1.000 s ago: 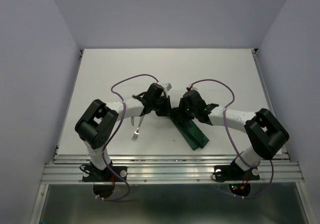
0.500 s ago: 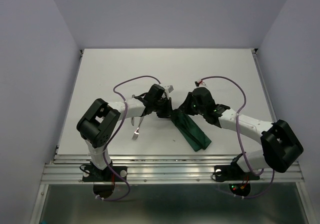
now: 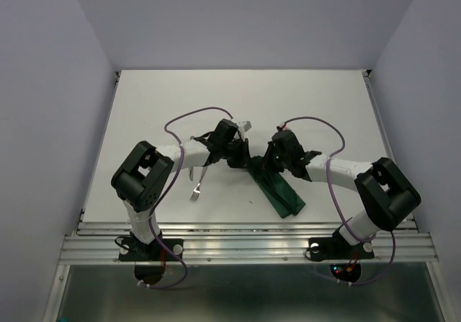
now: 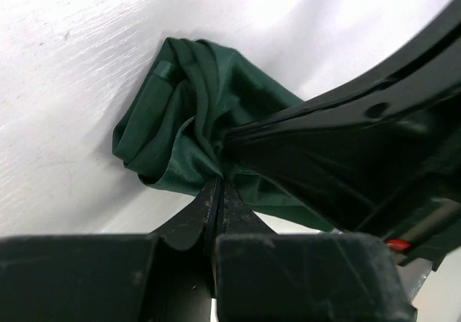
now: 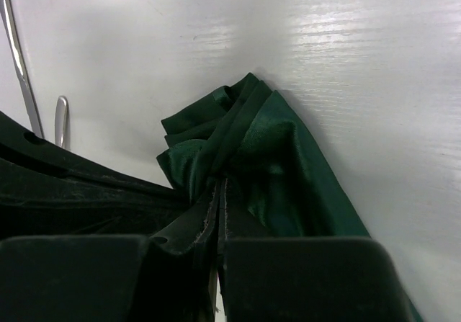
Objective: Fold the napkin into a case and place the utensils inside
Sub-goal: Stuff the top corner of the smaller-rectangle-folded napkin into the folded napkin.
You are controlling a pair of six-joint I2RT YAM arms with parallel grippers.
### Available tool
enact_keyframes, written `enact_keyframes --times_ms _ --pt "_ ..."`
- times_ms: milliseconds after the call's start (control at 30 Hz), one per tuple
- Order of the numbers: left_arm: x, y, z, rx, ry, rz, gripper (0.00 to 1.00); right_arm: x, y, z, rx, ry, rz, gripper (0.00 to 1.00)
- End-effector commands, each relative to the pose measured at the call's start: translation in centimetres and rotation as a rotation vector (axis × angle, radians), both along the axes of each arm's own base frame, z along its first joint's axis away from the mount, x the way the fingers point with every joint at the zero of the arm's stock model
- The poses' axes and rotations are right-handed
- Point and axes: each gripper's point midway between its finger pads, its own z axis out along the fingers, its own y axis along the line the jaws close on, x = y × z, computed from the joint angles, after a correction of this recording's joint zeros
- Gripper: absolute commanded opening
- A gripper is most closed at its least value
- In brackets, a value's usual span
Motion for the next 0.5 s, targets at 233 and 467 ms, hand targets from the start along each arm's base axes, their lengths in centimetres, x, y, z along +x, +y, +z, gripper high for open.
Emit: enact_keyframes --times_ms 233,467 --pt "1.0 -1.8 3.2 -0.082 -0.072 -0.038 0.0 0.5 1.8 1.2 0.105 -0.045 0.031 0.01" --pt "1.0 -1.7 2.3 -0.068 -0.06 -0.044 0.0 0.6 1.1 3.9 0.143 -0.121 0.017 0.01"
